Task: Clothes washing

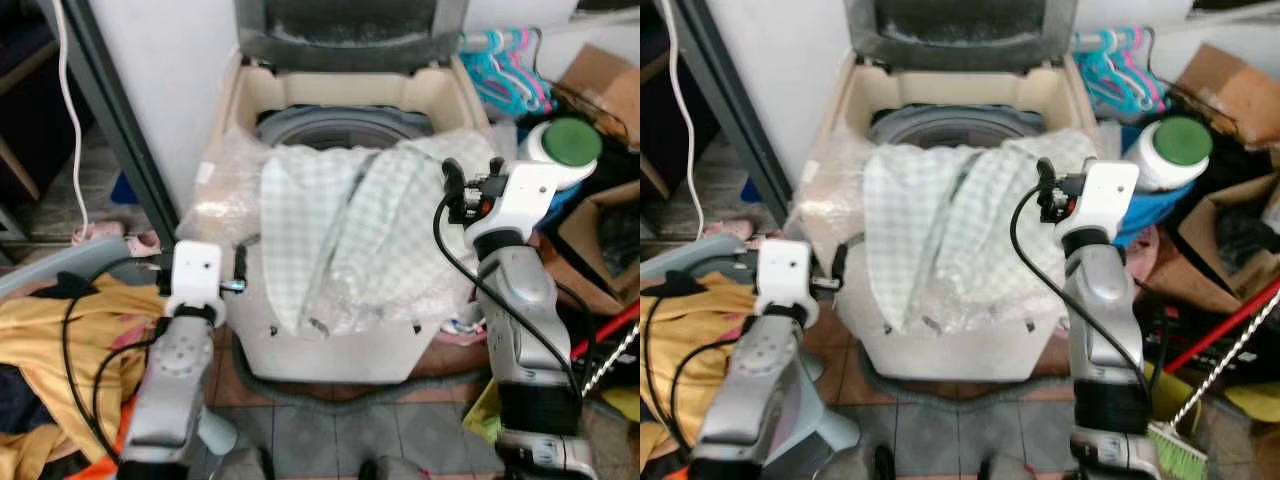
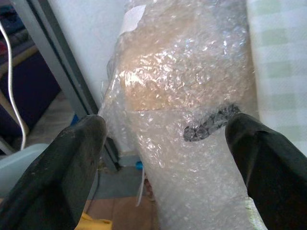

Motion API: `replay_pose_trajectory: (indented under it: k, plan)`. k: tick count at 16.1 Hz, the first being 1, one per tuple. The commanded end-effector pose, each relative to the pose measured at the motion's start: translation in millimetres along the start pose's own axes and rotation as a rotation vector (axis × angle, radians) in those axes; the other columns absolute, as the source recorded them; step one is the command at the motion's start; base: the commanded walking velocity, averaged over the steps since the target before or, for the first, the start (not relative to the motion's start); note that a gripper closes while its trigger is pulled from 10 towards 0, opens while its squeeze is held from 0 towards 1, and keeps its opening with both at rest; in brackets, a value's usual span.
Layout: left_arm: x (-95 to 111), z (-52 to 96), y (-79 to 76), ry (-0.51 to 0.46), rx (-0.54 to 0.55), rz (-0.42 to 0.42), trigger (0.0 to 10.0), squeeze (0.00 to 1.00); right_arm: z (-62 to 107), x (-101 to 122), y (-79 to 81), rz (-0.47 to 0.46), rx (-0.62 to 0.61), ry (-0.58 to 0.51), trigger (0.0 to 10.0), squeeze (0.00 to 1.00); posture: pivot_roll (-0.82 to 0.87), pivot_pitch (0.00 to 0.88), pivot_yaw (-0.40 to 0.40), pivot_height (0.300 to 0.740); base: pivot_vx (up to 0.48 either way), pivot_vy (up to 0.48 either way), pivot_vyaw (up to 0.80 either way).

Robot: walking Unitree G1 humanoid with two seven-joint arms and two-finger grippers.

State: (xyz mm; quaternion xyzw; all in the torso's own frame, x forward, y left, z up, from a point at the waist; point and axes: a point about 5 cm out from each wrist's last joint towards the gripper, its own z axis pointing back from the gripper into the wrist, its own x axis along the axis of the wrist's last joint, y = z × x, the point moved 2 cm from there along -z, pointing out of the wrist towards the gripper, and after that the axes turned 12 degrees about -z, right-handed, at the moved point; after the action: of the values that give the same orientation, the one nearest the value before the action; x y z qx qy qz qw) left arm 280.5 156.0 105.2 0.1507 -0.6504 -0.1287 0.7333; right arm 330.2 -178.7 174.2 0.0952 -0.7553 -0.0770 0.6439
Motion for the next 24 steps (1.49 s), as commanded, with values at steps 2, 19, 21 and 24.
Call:
replay_pose_trajectory:
  k: [2, 19, 21, 24]
  plan:
    - [-12, 8.8, 1.8, 0.045, 0.005, -0.015, 10.0, 0.0, 10.7, -28, 14.4, -0.049, 0.1, 0.191, 10.0, 0.0, 0.0, 0.06, 0.011, 0.74, 0.0, 0.0, 0.0]
    - [-15, 16.8, -19.4, 0.076, -0.01, 0.03, 10.0, 0.0, -19.3, -64, 37.7, 0.188, 0.428, 0.501, 0.0, 0.0, 0.0, 0.042, -0.055, 0.74, 0.0, 0.0, 0.0]
    - [-15, 16.2, -18.3, 0.075, -0.009, 0.028, 10.0, 0.0, -24.8, -57, 34.8, 0.175, 0.414, 0.469, 0.0, 0.0, 0.0, 0.044, -0.053, 0.74, 0.0, 0.0, 0.0]
    - [-13, 14.7, -17.7, 0.07, -0.011, 0.022, 10.0, 0.0, -39.7, -38, 32.2, 0.179, 0.423, 0.392, 0.0, 0.0, 0.0, 0.042, -0.043, 0.74, 0.0, 0.0, 0.0]
